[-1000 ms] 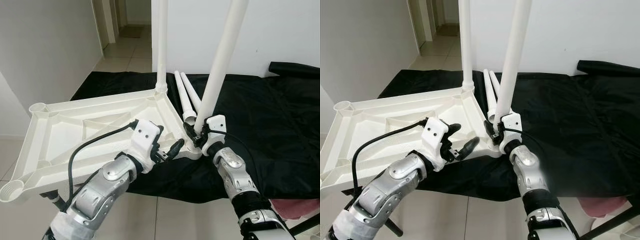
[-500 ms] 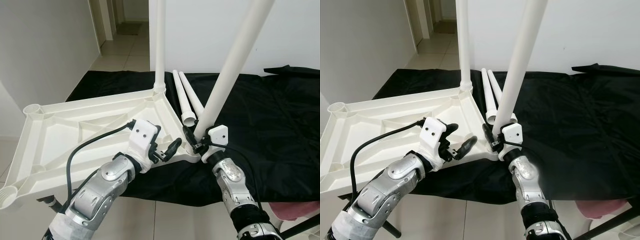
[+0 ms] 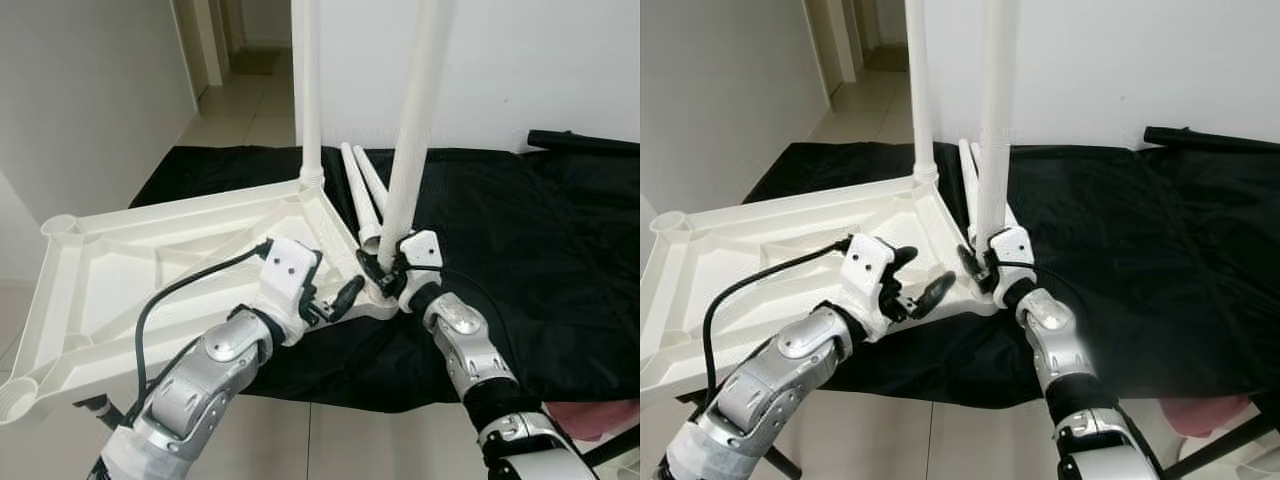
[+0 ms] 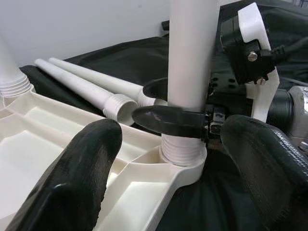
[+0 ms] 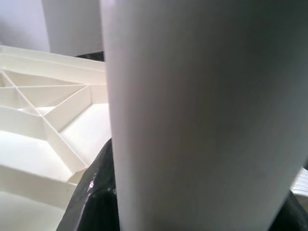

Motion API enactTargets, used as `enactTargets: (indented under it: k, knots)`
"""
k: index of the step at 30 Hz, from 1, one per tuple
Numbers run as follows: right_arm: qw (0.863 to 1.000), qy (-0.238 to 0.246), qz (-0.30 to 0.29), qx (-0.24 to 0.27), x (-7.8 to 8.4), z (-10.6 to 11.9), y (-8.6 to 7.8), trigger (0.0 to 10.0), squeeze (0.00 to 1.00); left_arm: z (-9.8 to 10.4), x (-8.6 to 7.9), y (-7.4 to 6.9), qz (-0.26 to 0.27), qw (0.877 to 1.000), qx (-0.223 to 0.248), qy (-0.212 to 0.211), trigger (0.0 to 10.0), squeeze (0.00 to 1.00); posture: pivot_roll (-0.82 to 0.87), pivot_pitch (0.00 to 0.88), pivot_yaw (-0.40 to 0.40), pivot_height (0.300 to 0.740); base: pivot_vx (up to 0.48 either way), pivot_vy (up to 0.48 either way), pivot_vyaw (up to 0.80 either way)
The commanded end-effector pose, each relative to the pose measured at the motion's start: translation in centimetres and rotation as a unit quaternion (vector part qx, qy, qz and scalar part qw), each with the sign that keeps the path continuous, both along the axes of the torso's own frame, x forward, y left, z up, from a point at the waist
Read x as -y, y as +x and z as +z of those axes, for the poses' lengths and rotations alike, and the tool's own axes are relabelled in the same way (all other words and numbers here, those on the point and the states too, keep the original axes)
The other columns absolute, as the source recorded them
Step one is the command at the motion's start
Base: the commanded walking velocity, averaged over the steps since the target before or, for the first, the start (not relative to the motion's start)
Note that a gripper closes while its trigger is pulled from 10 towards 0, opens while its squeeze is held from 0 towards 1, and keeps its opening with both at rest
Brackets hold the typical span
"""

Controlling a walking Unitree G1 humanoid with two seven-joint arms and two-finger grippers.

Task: Building children table

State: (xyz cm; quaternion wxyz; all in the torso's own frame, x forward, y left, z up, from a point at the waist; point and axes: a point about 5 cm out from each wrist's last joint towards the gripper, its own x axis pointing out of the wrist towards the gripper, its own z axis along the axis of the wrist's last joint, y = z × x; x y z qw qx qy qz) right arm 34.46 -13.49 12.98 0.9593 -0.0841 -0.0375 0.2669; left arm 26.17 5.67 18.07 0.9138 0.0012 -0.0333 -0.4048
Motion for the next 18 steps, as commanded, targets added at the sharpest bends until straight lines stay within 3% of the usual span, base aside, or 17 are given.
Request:
enactTargets:
  k: [1,5,7,18]
  knots:
    - [0.996,-0.034,0.015,-0.086,0.20,-3.25,-0.82,10.0,0.00,0.17,-0.07,0.02,-0.020,1.000,0.003,0.010,10.0,0.00,0.03,0.007,0.058,0.740,0.000,0.000,0.00]
    - [0.995,-0.039,0.018,-0.087,0.20,-3.32,-0.85,10.0,0.00,0.18,-0.08,0.01,-0.019,1.000,0.003,0.010,10.0,0.00,0.03,0.007,0.057,0.740,0.000,0.000,0.00]
    - [0.996,-0.019,-0.013,-0.087,0.40,-3.60,-0.94,10.0,0.00,0.19,-0.11,-0.02,-0.018,1.000,0.004,0.010,10.0,0.00,0.04,0.008,0.055,0.740,0.000,0.000,0.00]
    - [0.990,0.058,-0.068,-0.110,0.10,-3.75,-1.01,10.0,0.00,0.16,0.01,-0.07,-0.020,1.000,0.003,0.010,10.0,0.00,0.03,0.015,0.059,0.740,0.000,0.000,0.00]
